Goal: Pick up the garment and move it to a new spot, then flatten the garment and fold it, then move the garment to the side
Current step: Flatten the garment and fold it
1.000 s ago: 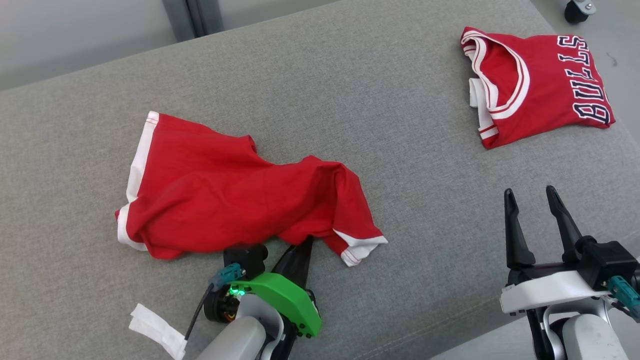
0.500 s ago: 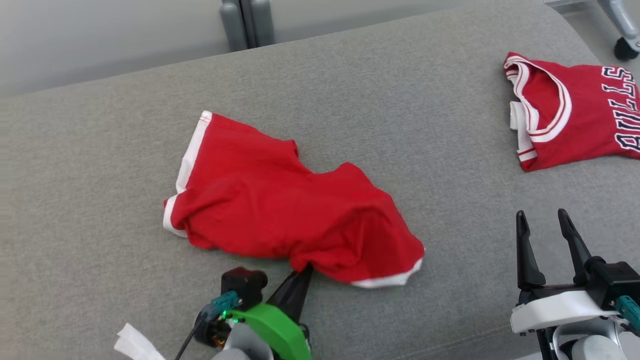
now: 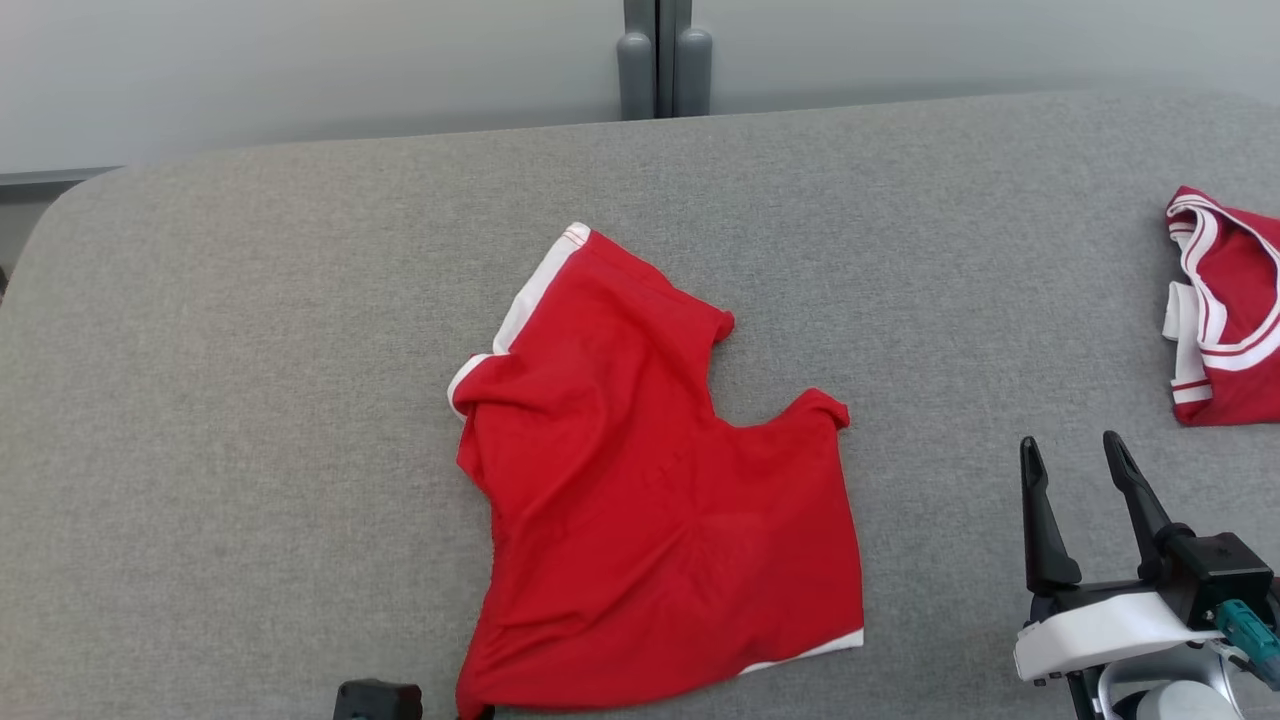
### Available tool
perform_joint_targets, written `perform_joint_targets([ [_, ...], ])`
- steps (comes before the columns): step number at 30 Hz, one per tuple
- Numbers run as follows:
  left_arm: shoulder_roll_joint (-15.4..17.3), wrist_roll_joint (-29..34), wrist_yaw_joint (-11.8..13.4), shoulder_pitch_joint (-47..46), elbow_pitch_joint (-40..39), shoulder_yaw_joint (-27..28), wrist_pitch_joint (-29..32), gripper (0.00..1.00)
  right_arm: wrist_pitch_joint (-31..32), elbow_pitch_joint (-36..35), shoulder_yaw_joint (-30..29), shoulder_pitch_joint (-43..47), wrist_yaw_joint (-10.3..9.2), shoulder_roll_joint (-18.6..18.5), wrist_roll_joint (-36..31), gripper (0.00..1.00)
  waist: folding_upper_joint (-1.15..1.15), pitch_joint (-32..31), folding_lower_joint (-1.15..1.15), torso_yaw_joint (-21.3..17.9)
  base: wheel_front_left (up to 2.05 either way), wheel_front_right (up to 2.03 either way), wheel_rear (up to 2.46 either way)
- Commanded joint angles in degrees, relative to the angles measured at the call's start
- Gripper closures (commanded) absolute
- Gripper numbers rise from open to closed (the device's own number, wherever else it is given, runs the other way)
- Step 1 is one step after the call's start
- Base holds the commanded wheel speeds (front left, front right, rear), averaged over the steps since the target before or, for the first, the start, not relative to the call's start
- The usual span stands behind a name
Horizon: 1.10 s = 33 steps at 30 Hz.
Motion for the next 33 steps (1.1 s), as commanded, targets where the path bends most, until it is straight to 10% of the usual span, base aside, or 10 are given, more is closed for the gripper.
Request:
perform_joint_targets([
  [1, 0.93, -0.77, 1.1, 1.67, -1.21, 0.13, 1.04, 1.0, -0.15, 0.07, -0.15, 0.7, -0.09, -0.13, -0.14, 0.0, 0.0, -1.2, 0.0, 1.4, 0.0, 0.0, 0.0],
  [4, 2.67, -1.26, 3.16, 3.6, -3.82, 0.0, 3.27, 1.0, -0.15, 0.22, -0.02, 1.12, -0.09, -0.12, -0.31, 0.0, 0.0, -1.33, 0.0, 1.48, 0.0, 0.0, 0.0],
  [5, 3.1, -1.02, 3.68, 3.76, -4.62, 0.09, 3.39, 0.7, -0.15, 0.24, -0.03, 1.13, -0.09, -0.12, -0.28, 0.0, 0.0, -1.3, 0.0, 1.46, 0.0, 0.0, 0.0],
  [6, 3.29, -0.96, 4.59, 4.1, -5.37, 0.59, 3.16, 0.04, -0.15, 0.32, -0.08, 1.15, -0.09, -0.12, -0.23, 0.0, 0.0, -1.32, 0.0, 1.41, 0.0, 0.0, 0.0],
  [7, 3.56, -1.1, 5.12, 4.42, -5.83, 0.85, 3.32, 0.0, -0.15, 0.38, -0.03, 1.19, -0.09, -0.13, -0.18, 0.0, 0.0, -1.34, 0.0, 1.29, 0.0, 0.0, 0.0],
  [18, 7.87, -1.54, 12.29, 4.72, -16.57, 7.12, 3.0, 0.0, -0.15, 0.33, -0.44, 1.24, -0.09, -0.11, 0.15, 0.0, 0.0, -1.4, 0.0, -1.79, 0.0, 0.0, 0.0],
  [33, -5.41, 5.74, 6.22, -18.7, 5.4, 0.54, 5.45, 0.0, -0.15, 1.2, 1.49, -2.01, -0.09, -0.14, 0.3, 0.0, 0.0, 2.02, 0.0, -9.44, 0.0, 0.0, 0.0],
])
